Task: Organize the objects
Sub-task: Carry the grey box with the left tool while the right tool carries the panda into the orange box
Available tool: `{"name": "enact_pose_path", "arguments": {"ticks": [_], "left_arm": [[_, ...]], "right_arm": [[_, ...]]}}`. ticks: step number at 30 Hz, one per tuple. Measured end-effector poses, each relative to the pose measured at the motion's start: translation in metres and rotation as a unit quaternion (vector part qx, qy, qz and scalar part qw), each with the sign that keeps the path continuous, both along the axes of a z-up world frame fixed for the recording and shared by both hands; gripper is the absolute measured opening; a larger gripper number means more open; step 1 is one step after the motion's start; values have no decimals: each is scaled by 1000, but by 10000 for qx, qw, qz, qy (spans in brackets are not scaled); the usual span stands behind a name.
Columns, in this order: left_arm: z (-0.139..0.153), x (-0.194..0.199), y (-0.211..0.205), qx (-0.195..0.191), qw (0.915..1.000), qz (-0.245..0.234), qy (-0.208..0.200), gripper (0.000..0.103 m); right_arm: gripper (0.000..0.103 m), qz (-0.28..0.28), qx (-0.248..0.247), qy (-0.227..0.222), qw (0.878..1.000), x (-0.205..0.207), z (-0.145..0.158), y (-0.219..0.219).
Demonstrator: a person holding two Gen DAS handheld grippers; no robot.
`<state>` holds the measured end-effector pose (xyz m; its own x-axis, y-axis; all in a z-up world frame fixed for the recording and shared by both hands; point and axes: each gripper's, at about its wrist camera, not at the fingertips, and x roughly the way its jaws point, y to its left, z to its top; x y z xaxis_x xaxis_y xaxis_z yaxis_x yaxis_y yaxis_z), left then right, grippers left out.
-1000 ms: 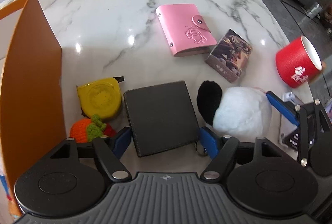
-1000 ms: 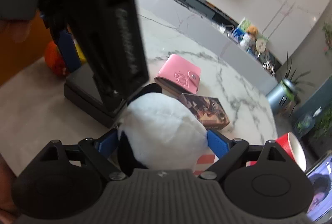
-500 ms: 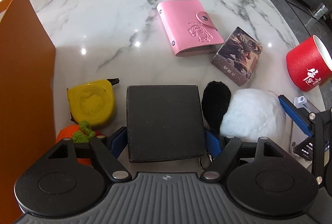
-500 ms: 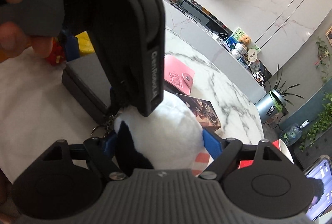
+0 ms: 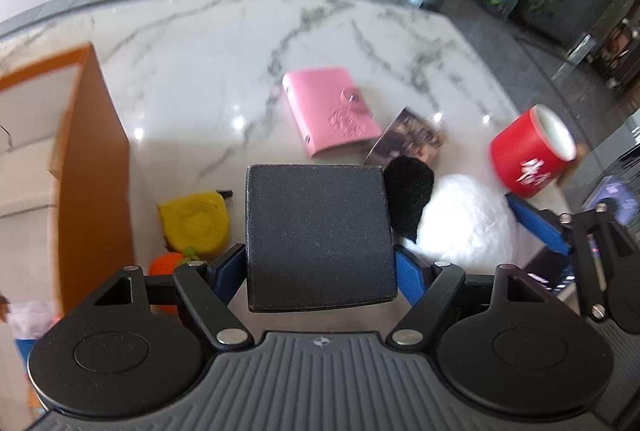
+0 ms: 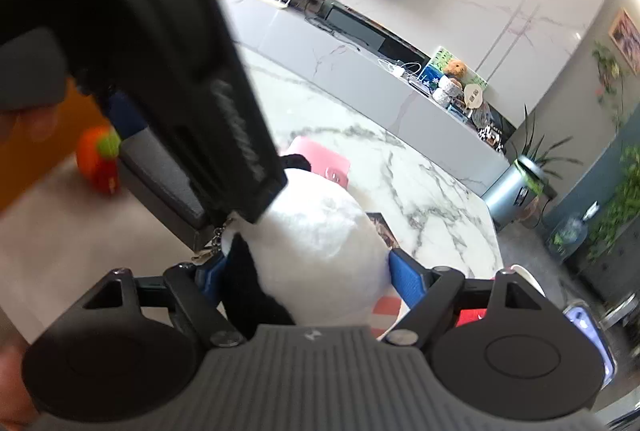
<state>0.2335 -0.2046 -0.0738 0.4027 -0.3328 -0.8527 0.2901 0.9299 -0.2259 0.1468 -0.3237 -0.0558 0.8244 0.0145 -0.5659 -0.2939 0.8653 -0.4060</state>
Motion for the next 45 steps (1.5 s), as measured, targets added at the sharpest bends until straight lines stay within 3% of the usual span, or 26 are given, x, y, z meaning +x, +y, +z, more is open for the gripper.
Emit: {"name": "enact_pose_path", "arguments": {"ticks": [6,12,18,23,25,29,36,38,40,45], "left_arm": [[50,-24,26,-231,9985,-209,-461,89],[94,-50,73,-160,9958,-333,-839,89],[113,-69,141,448,9929,-401,-1030,89],[100,-74,171,1264,9826,-996,-926,89],[89,-75,175,1687,9723,-1343,-900,89],[70,-73,175,2348,9480,-1978,-835,89],[40,-71,174,3186,9062,-2713,-602,89],[33,-69,172,3375,8927,-2946,-491,89],[25,-71,175,3573,8771,-3187,-381,89],[19,-69,176,3672,8527,-3715,-38,89]], "right_arm": [[81,-74,747,147,9971,-13,41,2],[81,121,1604,296,9865,-33,89,15],[81,448,2486,769,9645,-30,126,45],[81,637,3290,1532,9296,-20,139,91],[81,665,3498,1863,9157,-41,142,120],[81,528,3812,2599,8857,-29,120,155],[81,-287,4472,3845,8070,9,67,177],[81,-412,4486,3987,7988,11,61,180],[81,-478,4421,4015,8007,17,57,187],[81,-622,4452,3902,8035,27,58,191]]}}
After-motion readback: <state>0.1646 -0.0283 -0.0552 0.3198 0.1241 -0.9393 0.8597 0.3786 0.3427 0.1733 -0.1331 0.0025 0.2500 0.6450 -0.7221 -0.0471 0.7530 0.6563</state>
